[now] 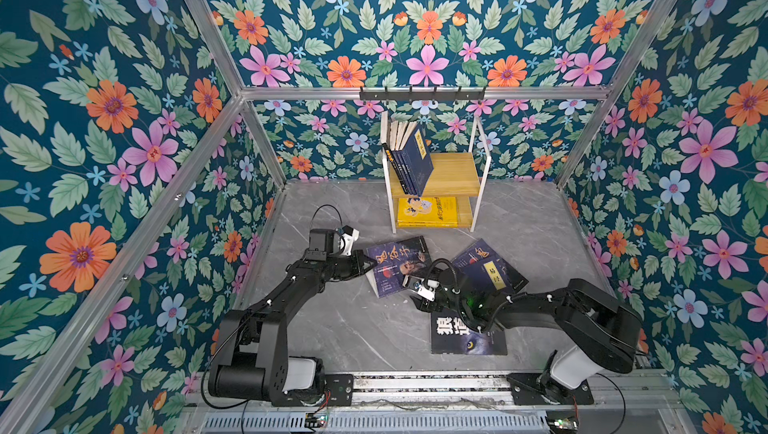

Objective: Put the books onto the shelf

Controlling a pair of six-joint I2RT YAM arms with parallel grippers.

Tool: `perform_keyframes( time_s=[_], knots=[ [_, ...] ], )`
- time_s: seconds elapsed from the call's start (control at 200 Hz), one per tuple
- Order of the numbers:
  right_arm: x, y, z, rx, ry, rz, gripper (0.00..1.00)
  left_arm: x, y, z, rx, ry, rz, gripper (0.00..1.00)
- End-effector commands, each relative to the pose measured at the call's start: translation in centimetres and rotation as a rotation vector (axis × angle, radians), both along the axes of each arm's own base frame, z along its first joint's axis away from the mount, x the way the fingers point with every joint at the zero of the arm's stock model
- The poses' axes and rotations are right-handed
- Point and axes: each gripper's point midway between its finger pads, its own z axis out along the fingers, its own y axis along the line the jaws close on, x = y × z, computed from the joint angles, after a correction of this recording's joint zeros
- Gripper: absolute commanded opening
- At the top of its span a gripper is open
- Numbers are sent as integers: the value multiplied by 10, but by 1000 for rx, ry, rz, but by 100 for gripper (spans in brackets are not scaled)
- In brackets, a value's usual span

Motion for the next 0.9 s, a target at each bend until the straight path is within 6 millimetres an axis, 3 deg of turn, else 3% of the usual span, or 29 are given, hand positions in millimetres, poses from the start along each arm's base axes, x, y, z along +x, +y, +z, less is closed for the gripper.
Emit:
perform_keyframes(
  time_s=[0.0,0.12,0.265,0.53,0.59,0.645,0.705,0.815,0.895],
  knots=[
    [15,9,5,-66,-229,23,82,0,-5,8,-27,-16,-29,0],
    [25,15,-6,-106,-329,13,83,-1,-5,5,-32,5,-29,0],
    [41,17,-3,-108,-430,-41,83,2,-7,3,-38,13,-35,0],
    [51,20,-2,-97,-487,-77,76,3,-8,-5,-38,38,-35,0],
    [52,21,-4,-100,-492,-68,69,2,-7,-9,-31,47,-28,0],
    [54,21,-4,-99,-503,-70,55,2,-6,-13,-36,52,-15,1],
    [55,21,-3,-110,-512,-71,39,4,-6,-12,-30,46,-12,12],
    [51,19,3,-120,-492,-55,21,13,6,-4,24,2,30,38],
    [48,16,12,-114,-488,-57,11,19,19,1,69,-56,75,49]
  ],
)
